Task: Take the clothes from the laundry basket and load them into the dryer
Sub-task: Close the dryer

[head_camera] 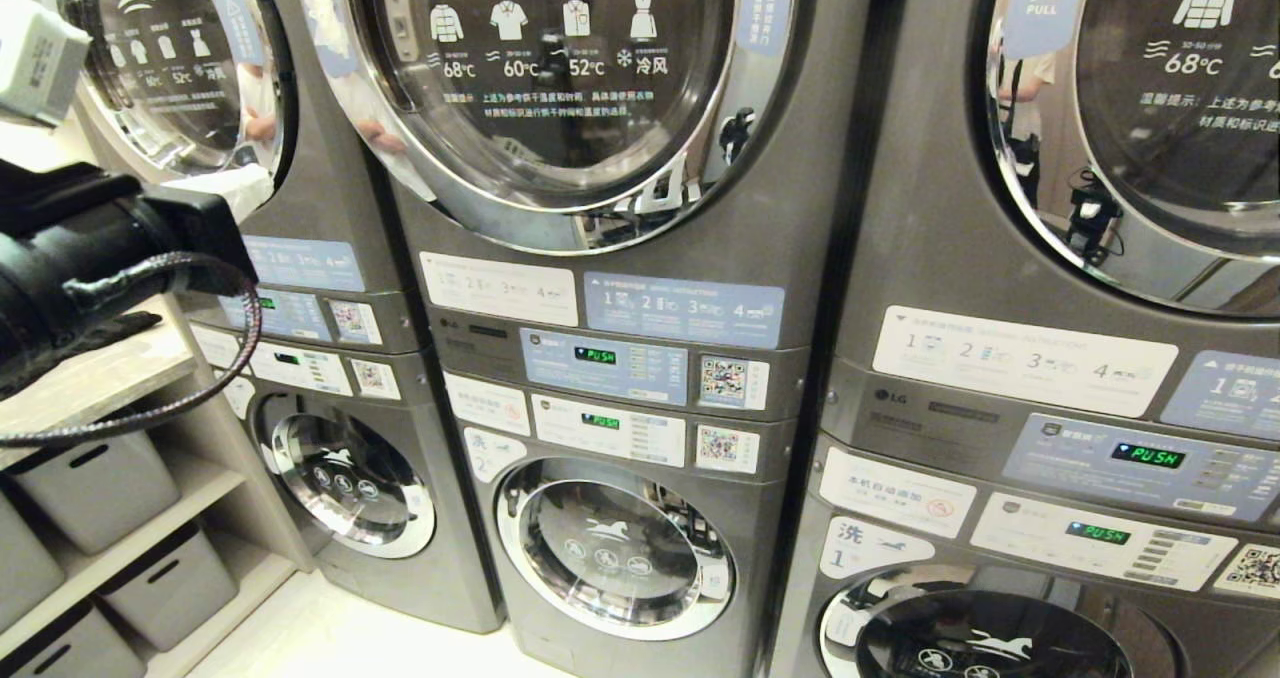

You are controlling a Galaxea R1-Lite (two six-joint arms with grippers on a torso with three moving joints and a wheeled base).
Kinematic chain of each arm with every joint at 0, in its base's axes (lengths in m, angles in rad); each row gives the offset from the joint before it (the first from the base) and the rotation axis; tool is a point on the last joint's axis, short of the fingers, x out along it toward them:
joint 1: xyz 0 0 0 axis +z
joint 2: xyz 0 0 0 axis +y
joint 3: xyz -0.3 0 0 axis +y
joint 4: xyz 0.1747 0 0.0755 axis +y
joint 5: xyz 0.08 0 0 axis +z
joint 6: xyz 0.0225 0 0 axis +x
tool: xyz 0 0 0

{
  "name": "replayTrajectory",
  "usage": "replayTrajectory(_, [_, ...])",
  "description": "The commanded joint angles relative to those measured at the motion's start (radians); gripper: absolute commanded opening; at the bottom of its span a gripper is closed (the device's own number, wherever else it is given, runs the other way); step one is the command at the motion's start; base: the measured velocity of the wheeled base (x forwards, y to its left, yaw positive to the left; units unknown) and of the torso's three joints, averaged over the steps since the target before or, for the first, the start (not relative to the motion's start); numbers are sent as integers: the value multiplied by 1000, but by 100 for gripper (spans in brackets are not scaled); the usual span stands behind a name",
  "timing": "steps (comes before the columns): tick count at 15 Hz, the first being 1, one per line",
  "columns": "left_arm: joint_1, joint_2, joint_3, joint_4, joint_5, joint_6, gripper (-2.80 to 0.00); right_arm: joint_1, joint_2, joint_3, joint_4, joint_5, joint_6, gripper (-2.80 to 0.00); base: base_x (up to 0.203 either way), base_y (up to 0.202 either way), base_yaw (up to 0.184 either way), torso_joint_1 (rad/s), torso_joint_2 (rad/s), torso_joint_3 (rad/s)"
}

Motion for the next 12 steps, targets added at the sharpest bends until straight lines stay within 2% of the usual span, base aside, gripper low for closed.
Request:
replayTrajectory(1, [1, -32, 10, -2, 1, 0, -280, 0, 0, 0, 1, 0, 0, -280, 0, 0, 0, 0, 0, 0])
replayTrajectory(7, [0, -60, 33, 2, 14, 0, -280, 0, 0, 0, 1, 0, 0, -280, 12, 0, 0, -1, 0, 0])
replayTrajectory(12, [0, -84, 55, 2, 14, 1, -280, 0, 0, 0, 1, 0, 0, -280, 190, 0, -1, 10, 2, -1])
